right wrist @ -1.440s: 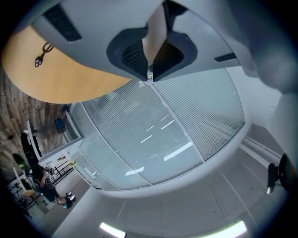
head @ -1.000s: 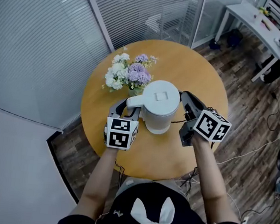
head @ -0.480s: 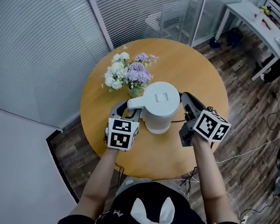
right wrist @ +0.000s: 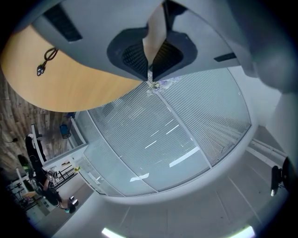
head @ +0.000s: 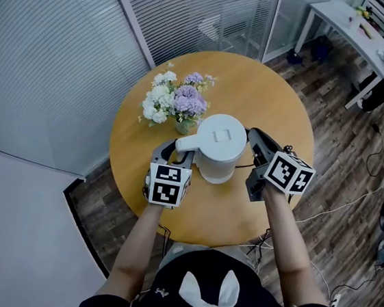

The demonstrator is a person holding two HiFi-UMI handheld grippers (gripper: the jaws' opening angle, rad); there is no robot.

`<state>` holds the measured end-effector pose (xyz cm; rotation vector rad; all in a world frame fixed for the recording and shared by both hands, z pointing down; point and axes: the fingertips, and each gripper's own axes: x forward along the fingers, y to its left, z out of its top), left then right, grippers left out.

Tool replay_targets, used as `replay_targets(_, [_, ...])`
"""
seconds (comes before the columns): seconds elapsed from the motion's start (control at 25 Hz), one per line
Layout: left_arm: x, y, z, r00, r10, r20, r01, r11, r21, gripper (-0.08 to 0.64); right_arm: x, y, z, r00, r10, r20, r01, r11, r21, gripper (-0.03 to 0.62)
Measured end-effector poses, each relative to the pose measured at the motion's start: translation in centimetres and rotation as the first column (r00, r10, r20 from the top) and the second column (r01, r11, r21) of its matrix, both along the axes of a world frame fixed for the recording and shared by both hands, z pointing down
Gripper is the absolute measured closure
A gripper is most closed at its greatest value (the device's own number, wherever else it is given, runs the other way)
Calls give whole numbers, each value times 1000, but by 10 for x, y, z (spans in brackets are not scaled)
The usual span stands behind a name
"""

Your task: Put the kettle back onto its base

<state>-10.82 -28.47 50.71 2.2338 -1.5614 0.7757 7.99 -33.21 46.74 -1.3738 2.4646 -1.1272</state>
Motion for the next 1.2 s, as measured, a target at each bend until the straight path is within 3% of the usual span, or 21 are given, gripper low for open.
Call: replay_targets(1.2, [1, 7, 36, 1000, -2, 8, 3, 997, -80, 370, 1, -4, 38, 1000, -6, -29, 4, 997, -72, 554])
